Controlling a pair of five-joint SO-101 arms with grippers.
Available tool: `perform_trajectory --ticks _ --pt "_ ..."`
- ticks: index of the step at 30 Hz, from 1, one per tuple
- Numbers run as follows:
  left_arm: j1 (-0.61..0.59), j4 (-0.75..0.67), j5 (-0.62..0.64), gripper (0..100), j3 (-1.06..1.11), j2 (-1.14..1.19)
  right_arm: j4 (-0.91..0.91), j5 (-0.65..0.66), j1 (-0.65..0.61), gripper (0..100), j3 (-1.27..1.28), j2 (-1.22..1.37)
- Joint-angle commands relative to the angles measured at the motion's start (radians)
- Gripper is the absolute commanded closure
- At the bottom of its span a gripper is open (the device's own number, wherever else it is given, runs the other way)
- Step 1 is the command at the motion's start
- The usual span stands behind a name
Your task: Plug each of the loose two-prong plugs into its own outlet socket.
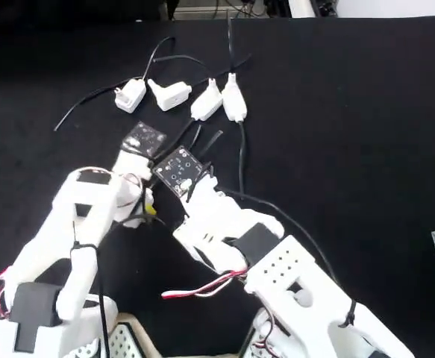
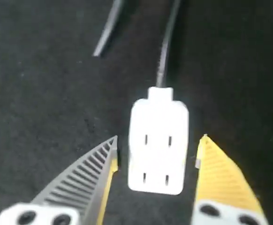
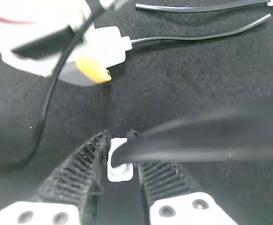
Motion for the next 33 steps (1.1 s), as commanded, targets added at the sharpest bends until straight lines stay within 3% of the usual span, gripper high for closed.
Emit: perform_trajectory --ticks 1,7,14,23,30,33 --pt "-0.035 0.133 -0.003 73 -0.113 -0.083 -0.012 0.0 0.011 98.6 -0.004 -0.015" --pt "-0.061 0.269 -0.006 72 -0.104 -0.21 -0.012 0.002 0.011 98.6 -0.004 -0.015" --pt "-0.084 0.069 -0.141 73 0.101 -0.215 -0.012 0.002 0.011 98.6 -0.004 -0.015" --pt "-0.232 -0.087 -0.175 73 0.153 -0.215 -0.012 0.002 0.011 98.6 -0.004 -0.015" --pt "-0.248 -0.097 -0.123 73 0.159 -0.227 -0.012 0.002 0.011 98.6 -0.002 -0.013" --pt "-0.255 -0.026 -0.12 73 0.122 -0.227 -0.018 0.002 0.011 98.6 0.007 -0.018"
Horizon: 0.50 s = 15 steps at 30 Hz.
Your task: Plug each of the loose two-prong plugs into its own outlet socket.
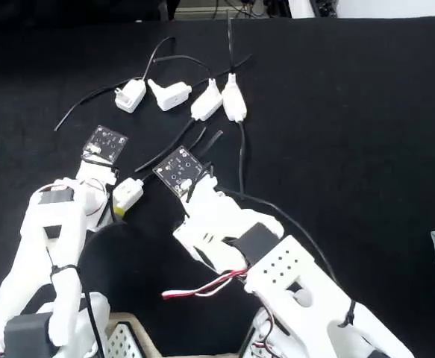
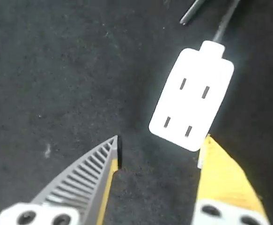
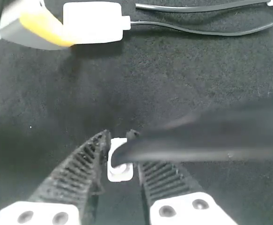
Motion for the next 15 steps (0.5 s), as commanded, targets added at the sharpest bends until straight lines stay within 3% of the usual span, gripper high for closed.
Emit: perform_trajectory --ticks 1,4,7,15 --pt "-0.018 0.101 0.014 73 -0.061 -0.029 -0.018 0.002 0.011 98.6 0.004 -0.018" --pt "-0.021 0.241 0.02 73 -0.128 -0.051 -0.02 0.002 0.011 98.5 -0.013 -0.013" --pt "-0.074 0.322 0.109 73 -0.154 -0.138 -0.02 0.0 0.009 98.5 -0.053 -0.012" --pt "-0.378 0.37 0.325 73 -0.018 -0.474 -0.097 -0.008 -0.037 98.6 -0.239 0.168"
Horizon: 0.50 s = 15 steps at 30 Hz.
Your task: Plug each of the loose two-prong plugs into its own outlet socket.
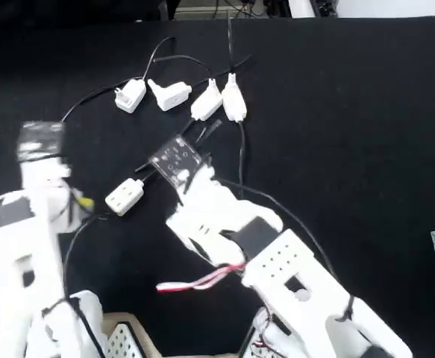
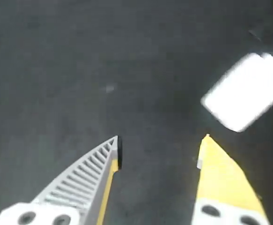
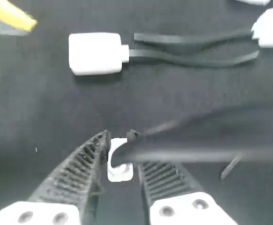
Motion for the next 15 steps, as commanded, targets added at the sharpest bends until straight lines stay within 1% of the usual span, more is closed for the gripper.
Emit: perform_trajectory --ticks 1,5,9,12,15 --pt "-0.173 0.005 0.112 73 0.114 -0.198 -0.094 -0.008 -0.054 98.6 -0.166 0.182" --pt "-0.251 -0.04 0.126 73 0.295 -0.344 -0.195 -0.008 -0.137 98.6 -0.277 0.418" --pt "-0.317 -0.121 0.126 73 0.449 -0.479 -0.221 -0.005 -0.16 98.6 -0.406 0.599" --pt "-0.358 -0.097 0.127 73 0.47 -0.578 -0.222 0.0 -0.16 98.6 -0.498 0.693" --pt "-0.354 -0.063 0.129 73 0.492 -0.66 -0.222 -0.005 -0.163 98.6 -0.584 0.756"
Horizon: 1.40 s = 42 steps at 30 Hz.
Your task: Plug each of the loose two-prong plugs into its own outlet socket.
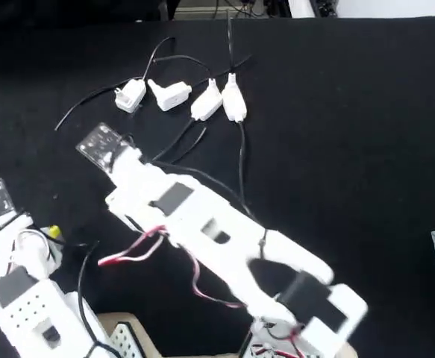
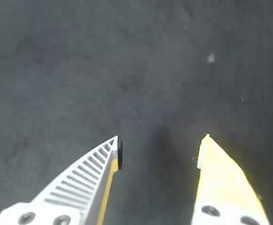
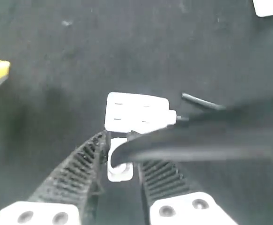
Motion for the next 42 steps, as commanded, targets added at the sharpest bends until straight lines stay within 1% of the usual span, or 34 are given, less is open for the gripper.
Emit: perform_trajectory --ticks 1,5,13,20,30,37,42 --pt "-0.007 0.021 0.011 73 0.03 -0.127 -0.017 -0.006 -0.017 98.6 -0.166 0.074" --pt "-0.002 0.026 0.054 73 0.059 -0.209 -0.018 -0.006 -0.017 98.6 -0.232 0.134" --pt "-0.001 0.028 0.055 73 0.081 -0.258 -0.077 -0.006 -0.032 98.6 -0.265 0.255" --pt "-0.001 0.028 0.055 73 0.081 -0.259 -0.084 -0.008 -0.043 98.6 -0.266 0.271" --pt "-0.001 0.028 0.057 73 0.081 -0.259 -0.184 -0.008 -0.046 98.7 -0.214 0.272" --pt "-0.001 0.028 0.057 73 0.081 -0.259 -0.133 -0.008 -0.043 98.7 -0.208 0.271" --pt "-0.001 0.028 0.057 73 0.082 -0.259 -0.132 -0.008 -0.032 98.7 -0.191 0.272"
